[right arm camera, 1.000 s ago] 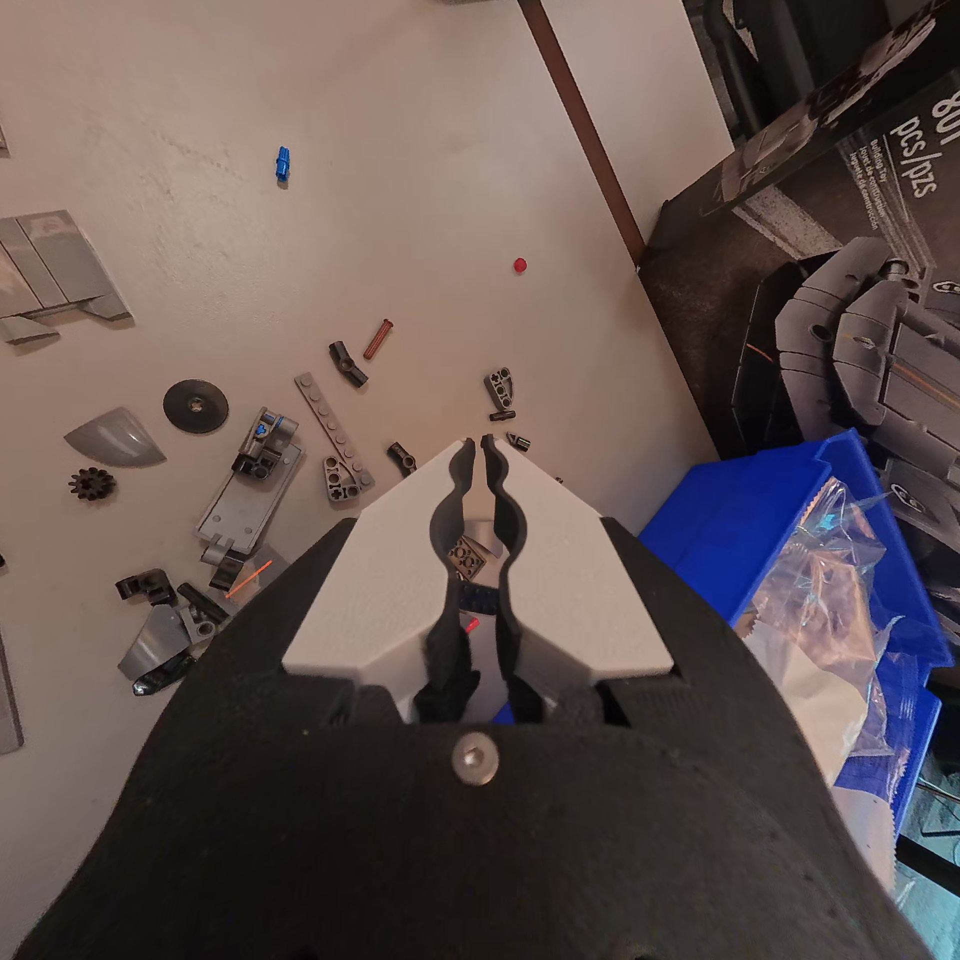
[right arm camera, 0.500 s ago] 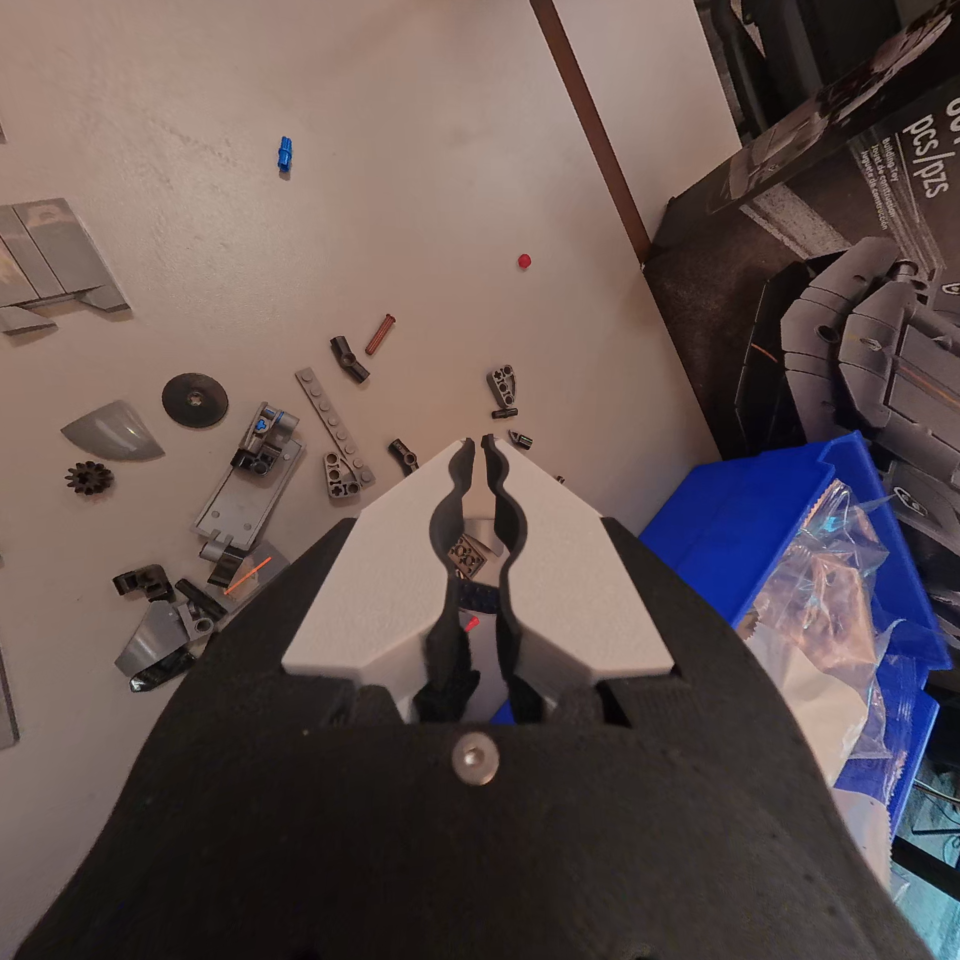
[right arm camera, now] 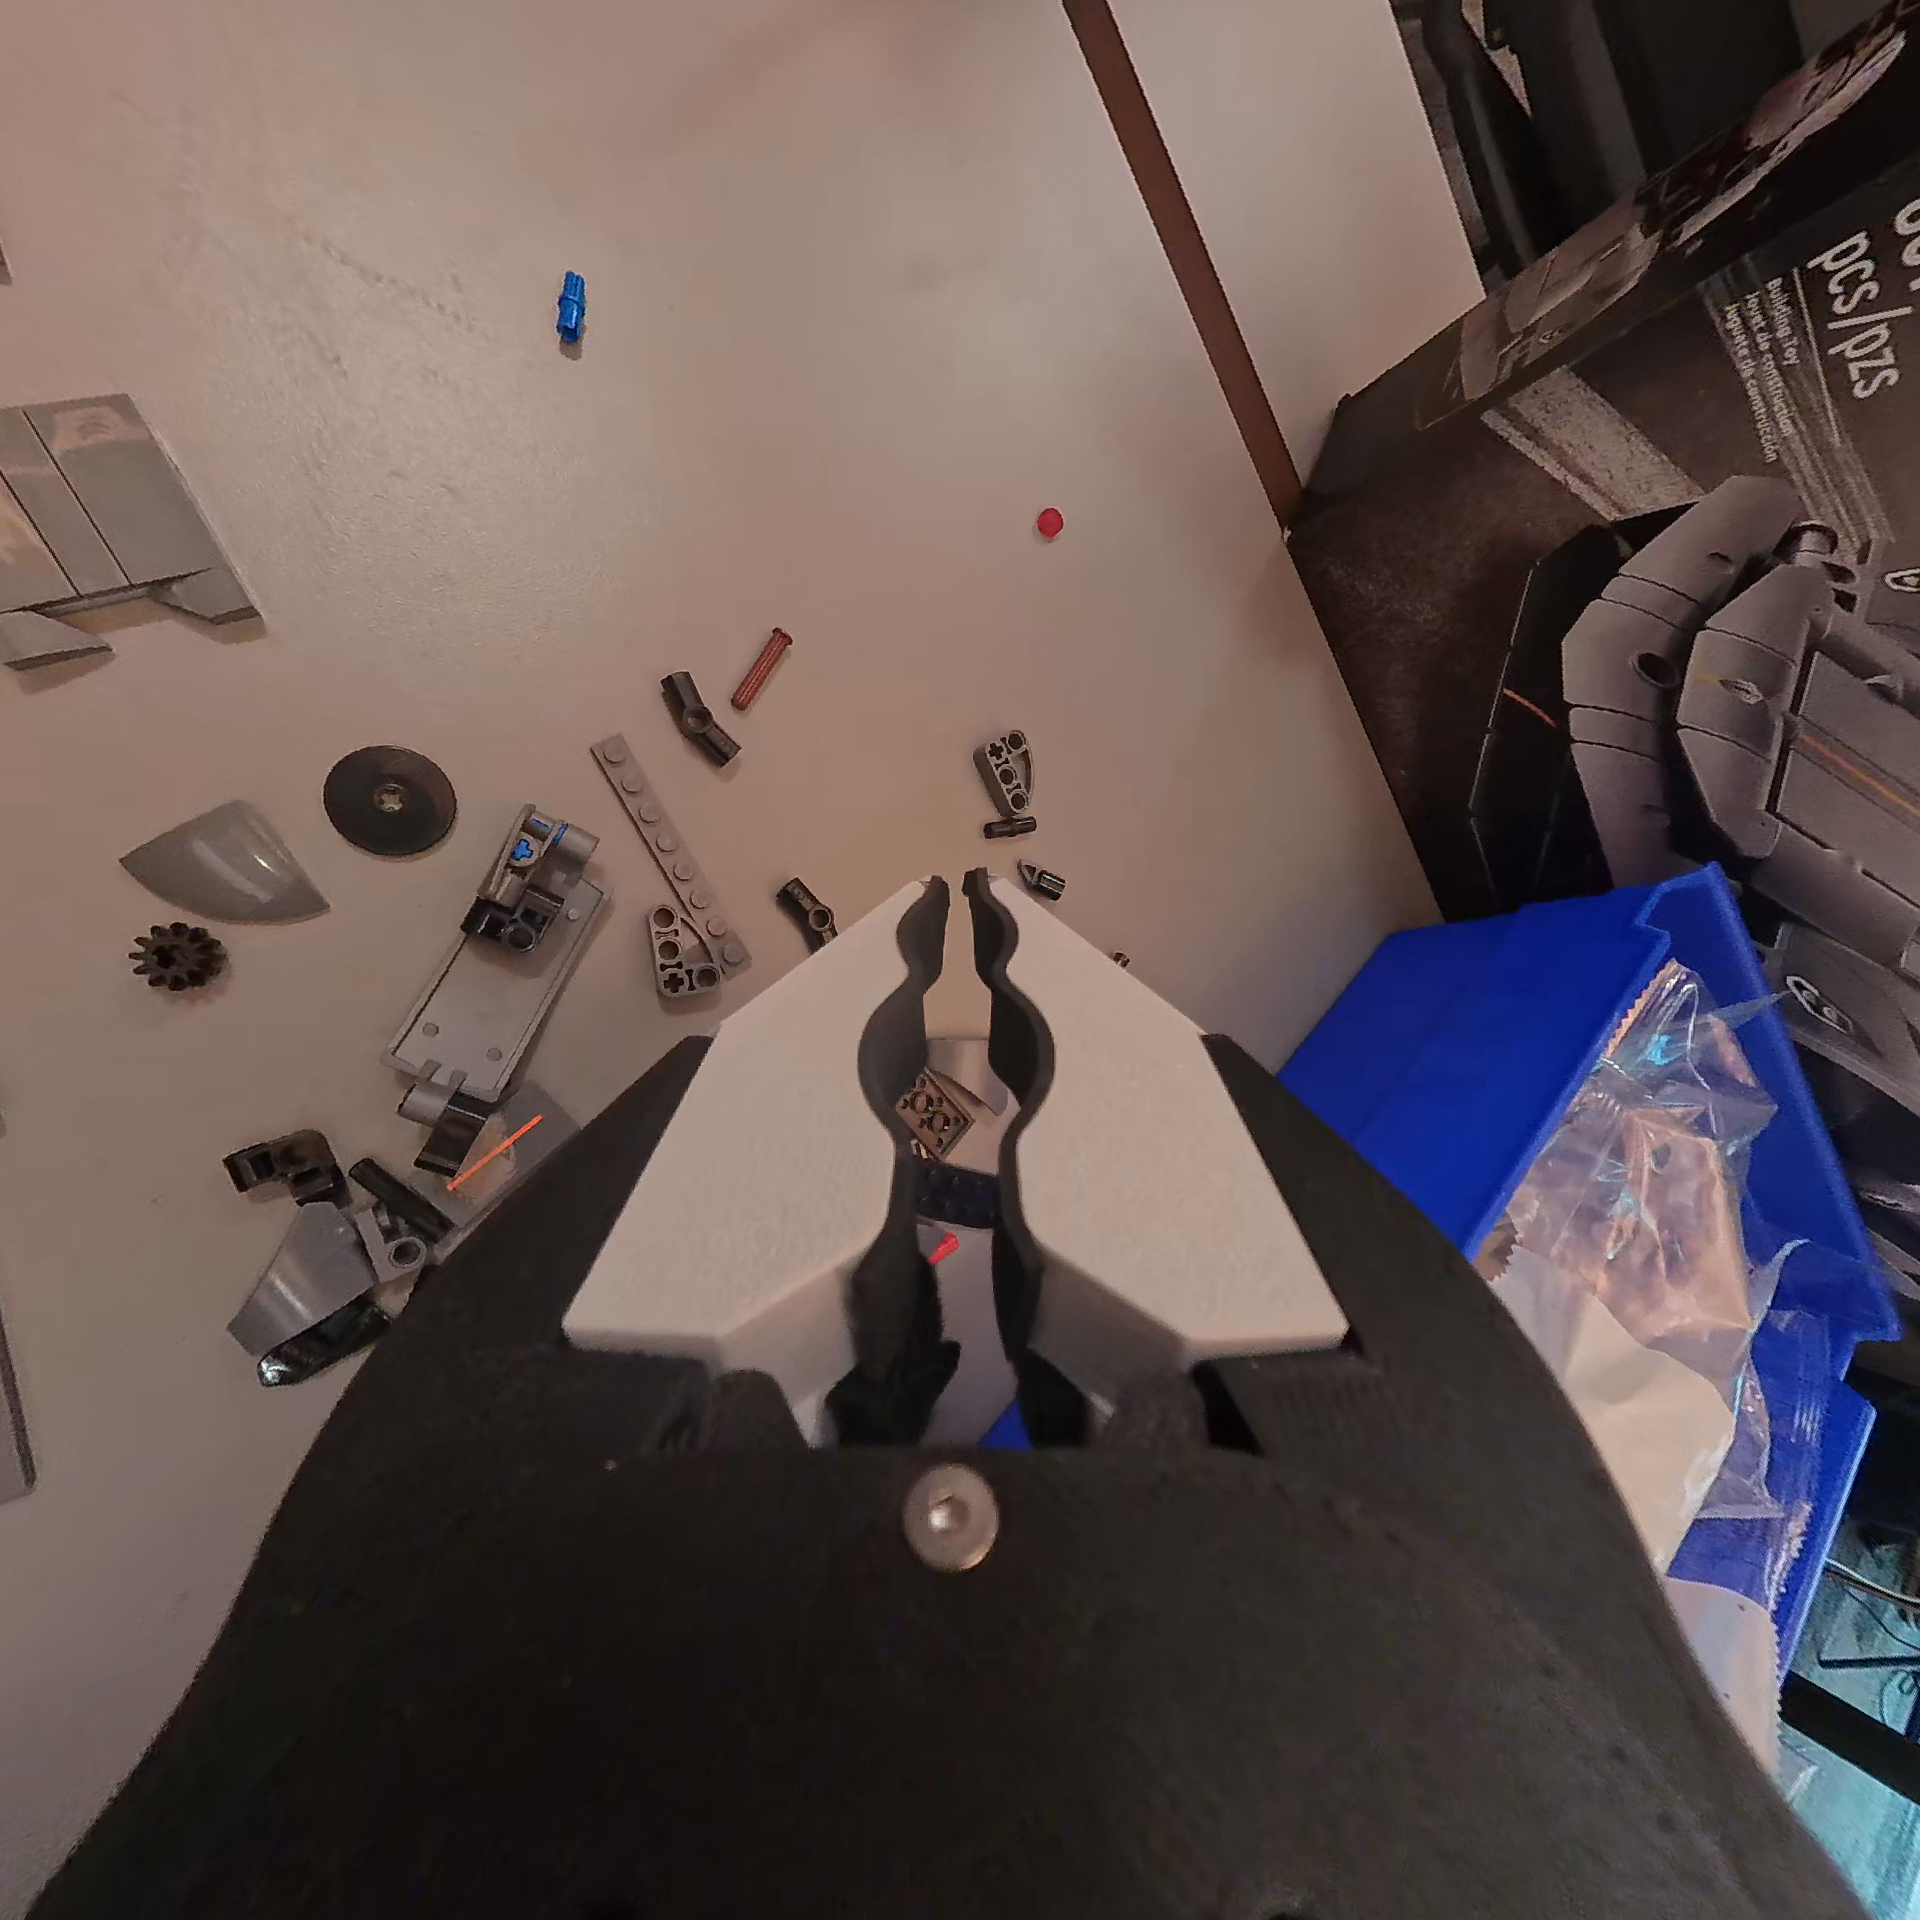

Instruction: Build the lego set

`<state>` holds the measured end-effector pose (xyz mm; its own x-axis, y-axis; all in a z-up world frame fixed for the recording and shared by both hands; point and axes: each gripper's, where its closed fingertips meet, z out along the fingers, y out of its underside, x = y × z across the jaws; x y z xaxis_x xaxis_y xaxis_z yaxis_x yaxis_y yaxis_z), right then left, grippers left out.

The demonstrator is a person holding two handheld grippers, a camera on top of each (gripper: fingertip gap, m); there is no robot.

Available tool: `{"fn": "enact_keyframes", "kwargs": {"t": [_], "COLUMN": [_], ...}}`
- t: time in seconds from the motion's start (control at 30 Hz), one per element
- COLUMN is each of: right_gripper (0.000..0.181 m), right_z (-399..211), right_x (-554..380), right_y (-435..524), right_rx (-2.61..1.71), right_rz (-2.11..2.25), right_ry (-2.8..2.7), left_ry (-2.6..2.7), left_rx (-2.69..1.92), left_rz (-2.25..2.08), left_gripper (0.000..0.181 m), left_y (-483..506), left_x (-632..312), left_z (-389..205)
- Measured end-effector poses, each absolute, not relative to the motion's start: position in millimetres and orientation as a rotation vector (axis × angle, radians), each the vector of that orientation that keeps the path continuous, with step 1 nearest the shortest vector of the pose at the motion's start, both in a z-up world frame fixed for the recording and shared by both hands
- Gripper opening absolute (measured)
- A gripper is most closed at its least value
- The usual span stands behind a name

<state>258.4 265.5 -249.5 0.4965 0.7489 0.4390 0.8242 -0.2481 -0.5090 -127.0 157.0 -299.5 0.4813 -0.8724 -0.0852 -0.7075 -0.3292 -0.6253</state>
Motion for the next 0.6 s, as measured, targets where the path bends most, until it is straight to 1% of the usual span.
{"fn": "enact_keyframes", "kwargs": {"t": [0.1, 0.17, 0.23, 0.37, 0.47, 0.6], "right_gripper": [0.004, 0.009, 0.030, 0.044, 0.047, 0.047], "right_z": [-244.1, -227.1, -194.7, -144.7, -131.4, -137.3], "right_x": [259.7, 266.2, 275.8, 297.3, 303.4, 298.1], "right_y": [268.4, 278.2, 289.2, 291.7, 290.6, 290.7], "right_rx": [-2.021, -1.974, -1.880, -1.746, -1.707, -1.713], "right_rz": [-0.149, -0.196, -0.217, -0.159, -0.130, -0.142], "right_ry": [-1.257, -1.150, -0.976, -0.745, -0.689, -0.723], "left_ry": [1.300, 1.299, 1.299, 1.299, 1.300, 1.298], "left_rx": [-2.127, -2.127, -2.126, -2.123, -2.125, -2.129], "left_rz": [-0.355, -0.356, -0.357, -0.358, -0.357, -0.353], "left_gripper": [0.013, 0.013, 0.013, 0.013, 0.014, 0.014], "left_y": [157.1, 157.2, 157.1, 157.1, 157.1, 157.6], "left_x": [-126.9, -126.8, -126.7, -126.2, -126.1, -126.9], "left_z": [-299.7, -299.5, -299.4, -298.7, -299.4, -300.1]}}
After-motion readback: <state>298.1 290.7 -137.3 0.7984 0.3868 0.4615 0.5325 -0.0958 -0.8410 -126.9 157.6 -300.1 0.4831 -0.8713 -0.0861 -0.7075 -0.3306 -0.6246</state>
